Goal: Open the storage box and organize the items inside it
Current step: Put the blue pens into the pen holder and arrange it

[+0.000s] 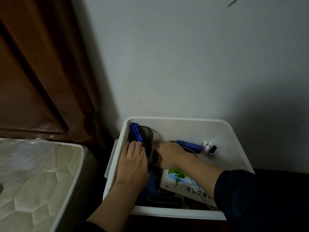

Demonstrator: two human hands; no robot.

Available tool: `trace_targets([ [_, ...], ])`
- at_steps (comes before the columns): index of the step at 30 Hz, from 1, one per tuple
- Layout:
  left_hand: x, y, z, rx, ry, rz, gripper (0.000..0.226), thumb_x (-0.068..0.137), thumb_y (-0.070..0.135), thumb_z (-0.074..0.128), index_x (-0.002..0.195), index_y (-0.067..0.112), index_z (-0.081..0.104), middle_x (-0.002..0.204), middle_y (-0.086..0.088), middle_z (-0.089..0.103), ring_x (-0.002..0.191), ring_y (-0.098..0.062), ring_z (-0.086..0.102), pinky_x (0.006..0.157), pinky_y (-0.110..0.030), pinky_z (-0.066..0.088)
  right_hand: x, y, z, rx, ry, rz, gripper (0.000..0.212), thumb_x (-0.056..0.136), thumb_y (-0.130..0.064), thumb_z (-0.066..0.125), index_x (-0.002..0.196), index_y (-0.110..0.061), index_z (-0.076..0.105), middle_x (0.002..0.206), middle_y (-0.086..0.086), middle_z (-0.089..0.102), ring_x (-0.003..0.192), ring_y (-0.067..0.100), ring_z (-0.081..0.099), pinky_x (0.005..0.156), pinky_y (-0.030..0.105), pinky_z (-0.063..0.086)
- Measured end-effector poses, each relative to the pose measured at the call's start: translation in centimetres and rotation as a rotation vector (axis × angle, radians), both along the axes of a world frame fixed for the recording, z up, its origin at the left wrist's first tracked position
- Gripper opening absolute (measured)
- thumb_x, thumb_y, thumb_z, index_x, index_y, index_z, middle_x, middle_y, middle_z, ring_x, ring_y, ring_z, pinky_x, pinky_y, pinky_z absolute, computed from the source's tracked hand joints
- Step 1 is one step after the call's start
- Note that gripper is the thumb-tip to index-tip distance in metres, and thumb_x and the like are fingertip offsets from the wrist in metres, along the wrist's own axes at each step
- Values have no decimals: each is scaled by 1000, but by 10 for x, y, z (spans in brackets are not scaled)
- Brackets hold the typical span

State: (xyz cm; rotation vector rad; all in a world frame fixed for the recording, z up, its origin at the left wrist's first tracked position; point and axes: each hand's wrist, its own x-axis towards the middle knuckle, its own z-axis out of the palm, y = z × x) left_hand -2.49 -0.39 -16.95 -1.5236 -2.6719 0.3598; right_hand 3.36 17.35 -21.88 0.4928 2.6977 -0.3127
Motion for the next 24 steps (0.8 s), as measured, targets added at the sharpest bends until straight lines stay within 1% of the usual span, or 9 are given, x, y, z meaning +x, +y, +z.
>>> trace_targets([
  [7, -2, -2, -13, 9, -140, -31, 70, 94, 27, 50, 158, 14, 26, 171, -16, 10, 160, -32, 9, 131, -44, 10, 5, -1, -2, -33, 97, -33, 35, 84, -57, 68, 99, -26, 63, 105, 3, 61, 110, 29, 57, 107, 42, 45],
  [10, -3, -1, -10, 88, -227, -5, 70, 91, 24, 54, 156, 15, 29, 173, -15, -1, 160, -31, 6, 131, -41, 13, 7, -3, 1, -166, 235, -175, 53, 79, -57, 77, 116, -21, 63, 117, 3, 63, 113, 24, 58, 98, 43, 54],
  [13, 2, -3, 1, 407, -380, 57, 62, 84, 9, 61, 143, 16, 44, 161, -11, 22, 146, -27, 33, 122, -31, 31, 5, -4, 10, -199, 297, -230, 54, 81, -52, 80, 120, -18, 65, 119, 4, 65, 111, 24, 63, 95, 39, 55],
  [15, 1, -6, 14, 686, -457, 75, 59, 76, -10, 64, 129, 14, 56, 143, -6, 41, 125, -25, 53, 107, -29, 45, 5, -6, 14, -73, 266, -128, 37, 88, -51, 74, 95, -15, 71, 95, 4, 68, 101, 28, 65, 90, 35, 53],
  [17, -8, -15, 26, 899, -326, 30, 56, 71, -18, 62, 118, 13, 58, 127, -5, 50, 104, -25, 59, 92, -36, 53, 6, -14, 15, -8, 249, -45, 33, 92, -51, 68, 76, -22, 65, 76, -2, 59, 98, 28, 60, 89, 34, 44],
  [19, -15, -29, 32, 900, -178, 61, 52, 75, -10, 64, 121, 14, 55, 123, -8, 54, 102, -27, 60, 85, -43, 54, 7, -23, 13, -9, 253, 10, 25, 92, -48, 65, 79, -27, 67, 81, -1, 62, 101, 26, 55, 87, 34, 38],
  [20, -16, -35, 32, 867, -197, 151, 50, 81, -4, 65, 127, 13, 54, 126, -11, 55, 106, -30, 60, 85, -46, 55, 7, -28, 13, -22, 235, 33, 23, 93, -47, 65, 84, -26, 69, 87, 2, 66, 102, 27, 55, 89, 33, 38],
  [22, -13, -44, 28, 770, -377, 371, 49, 95, 13, 60, 141, 10, 45, 135, -17, 53, 116, -37, 61, 88, -49, 55, 3, -39, 13, -48, 189, 58, 24, 94, -45, 63, 91, -22, 70, 95, 6, 71, 101, 29, 61, 99, 36, 44],
  [24, -9, -48, 21, 615, -539, 528, 43, 106, 29, 50, 145, 14, 40, 138, -14, 51, 114, -35, 63, 84, -45, 51, -2, -48, 15, -33, 128, 76, 28, 97, -45, 61, 98, -19, 71, 101, 6, 72, 104, 30, 63, 108, 42, 40],
])
